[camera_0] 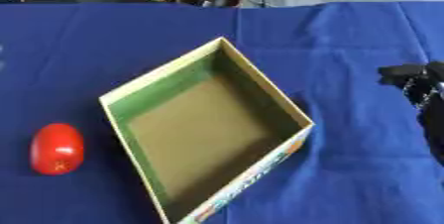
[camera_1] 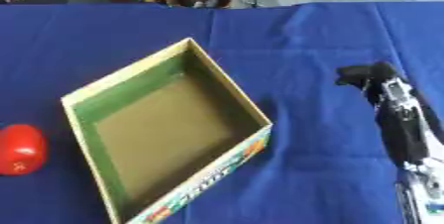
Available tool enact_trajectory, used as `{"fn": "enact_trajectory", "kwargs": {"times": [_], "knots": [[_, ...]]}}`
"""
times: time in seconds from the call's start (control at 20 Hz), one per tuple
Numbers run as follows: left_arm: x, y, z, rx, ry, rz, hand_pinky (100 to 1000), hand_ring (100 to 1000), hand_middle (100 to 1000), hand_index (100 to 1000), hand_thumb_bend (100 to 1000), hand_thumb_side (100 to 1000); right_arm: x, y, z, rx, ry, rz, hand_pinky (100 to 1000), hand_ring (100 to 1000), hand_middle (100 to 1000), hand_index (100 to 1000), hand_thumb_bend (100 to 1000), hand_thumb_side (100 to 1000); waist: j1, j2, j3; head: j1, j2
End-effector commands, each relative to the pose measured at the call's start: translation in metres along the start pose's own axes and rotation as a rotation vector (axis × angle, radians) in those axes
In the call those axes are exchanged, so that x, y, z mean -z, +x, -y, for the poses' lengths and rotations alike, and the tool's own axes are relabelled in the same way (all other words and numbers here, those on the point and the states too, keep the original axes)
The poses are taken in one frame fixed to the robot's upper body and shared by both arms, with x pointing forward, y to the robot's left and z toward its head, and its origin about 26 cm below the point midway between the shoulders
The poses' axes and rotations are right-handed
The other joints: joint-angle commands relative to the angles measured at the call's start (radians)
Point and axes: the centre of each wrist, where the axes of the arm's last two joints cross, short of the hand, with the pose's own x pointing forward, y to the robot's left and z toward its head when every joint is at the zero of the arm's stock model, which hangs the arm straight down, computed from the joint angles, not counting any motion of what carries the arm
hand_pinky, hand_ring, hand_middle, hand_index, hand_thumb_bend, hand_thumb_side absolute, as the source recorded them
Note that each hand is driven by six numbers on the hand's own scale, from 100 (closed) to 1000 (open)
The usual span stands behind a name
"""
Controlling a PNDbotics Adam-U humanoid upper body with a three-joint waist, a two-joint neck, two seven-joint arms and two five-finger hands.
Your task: Pick up objects on the table and place them in the box.
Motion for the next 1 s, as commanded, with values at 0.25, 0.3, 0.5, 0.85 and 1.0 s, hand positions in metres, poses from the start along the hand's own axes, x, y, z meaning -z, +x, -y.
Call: {"fn": "enact_trajectory", "kwargs": {"times": [0.25,0.3,0.5,0.85,1.0], "knots": [[0.004,0.003,-0.019,0.157,-0.201,0.014,803,819,844,1000,100,985,0.002,0.006,0.005,-0.022,0.010,0.018,904,830,575,708,100,1000,0.002,-0.027,-0.003,0.012,0.005],[0.004,0.003,-0.020,0.159,-0.209,0.014,829,848,869,1000,100,952,0.002,0.006,0.005,-0.022,0.010,0.017,904,830,575,707,100,1000,0.002,-0.027,-0.003,0.014,0.005],[0.007,0.003,-0.029,0.217,-0.342,0.014,843,868,882,1000,129,936,0.001,0.005,0.005,-0.023,0.011,0.012,904,830,575,707,100,1000,0.004,-0.033,-0.001,0.041,-0.006],[0.012,0.005,-0.039,0.258,-0.505,0.017,858,899,916,1000,186,953,0.001,0.005,0.005,-0.024,0.014,0.007,904,830,574,706,100,1000,0.004,-0.038,0.004,0.066,-0.010],[0.014,0.007,-0.040,0.267,-0.547,0.011,872,916,940,1000,320,964,0.000,0.005,0.005,-0.023,0.015,0.004,905,830,574,706,100,1000,0.004,-0.039,0.003,0.077,-0.010]]}}
